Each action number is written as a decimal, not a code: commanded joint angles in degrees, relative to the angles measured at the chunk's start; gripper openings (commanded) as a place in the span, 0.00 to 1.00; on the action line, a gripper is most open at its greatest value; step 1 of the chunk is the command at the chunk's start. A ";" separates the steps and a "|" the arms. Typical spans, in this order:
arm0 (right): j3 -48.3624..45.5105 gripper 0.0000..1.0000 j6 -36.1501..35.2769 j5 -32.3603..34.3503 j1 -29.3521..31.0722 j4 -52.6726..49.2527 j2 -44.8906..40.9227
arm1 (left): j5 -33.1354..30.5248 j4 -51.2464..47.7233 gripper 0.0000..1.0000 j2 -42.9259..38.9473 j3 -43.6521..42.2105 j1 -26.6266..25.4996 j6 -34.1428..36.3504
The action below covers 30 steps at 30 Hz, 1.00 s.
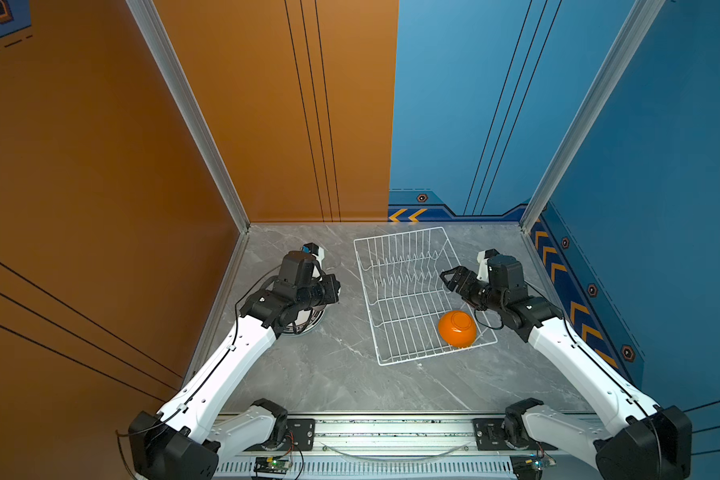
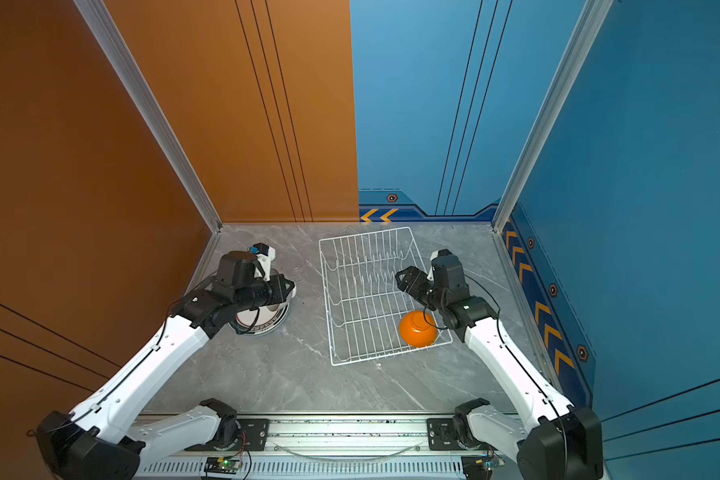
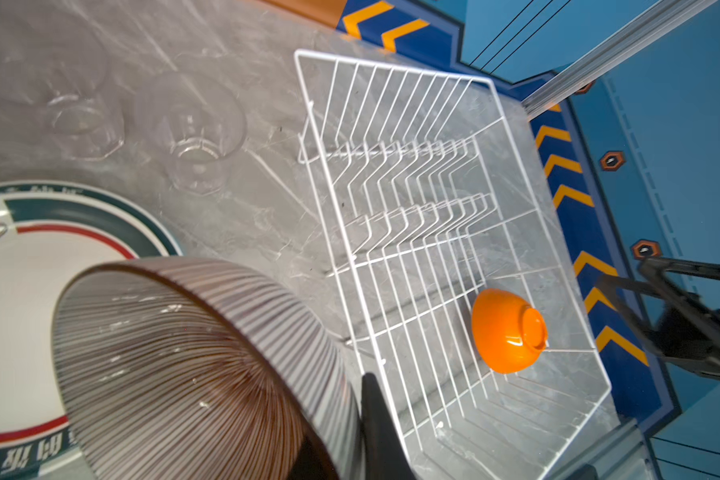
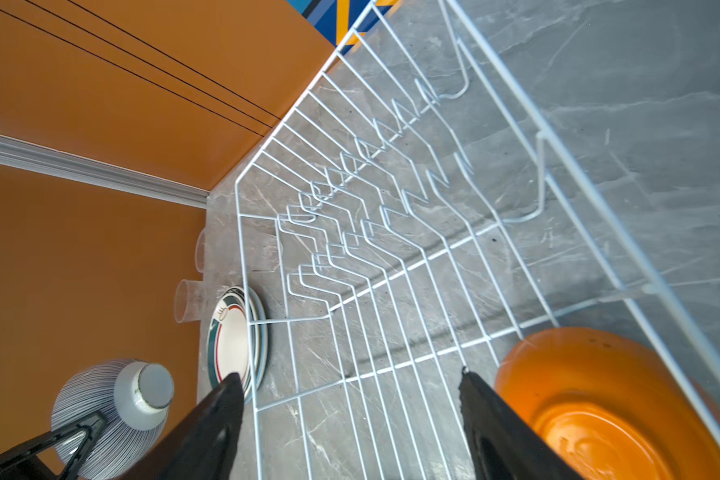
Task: Unload the mixed dishes from the dish rack
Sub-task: 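Carry the bowl with the left gripper and set it beside the plates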
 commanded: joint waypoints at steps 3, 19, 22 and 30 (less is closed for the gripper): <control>1.08 0.83 -5.73 5.28 0.63 -8.62 -2.00 | -1.96 -1.08 0.00 3.55 -0.46 -0.91 1.61; -1.78 0.83 -4.93 8.05 0.66 -11.04 -3.83 | -3.96 -1.08 0.00 15.02 0.78 -2.90 1.13; -1.74 0.83 -4.86 7.35 0.72 -11.04 -3.60 | -4.49 -1.08 0.00 16.53 0.92 -3.12 0.84; -2.36 0.83 -4.50 7.48 0.60 -11.22 -5.16 | -4.11 -1.34 0.00 22.08 3.11 -3.13 1.89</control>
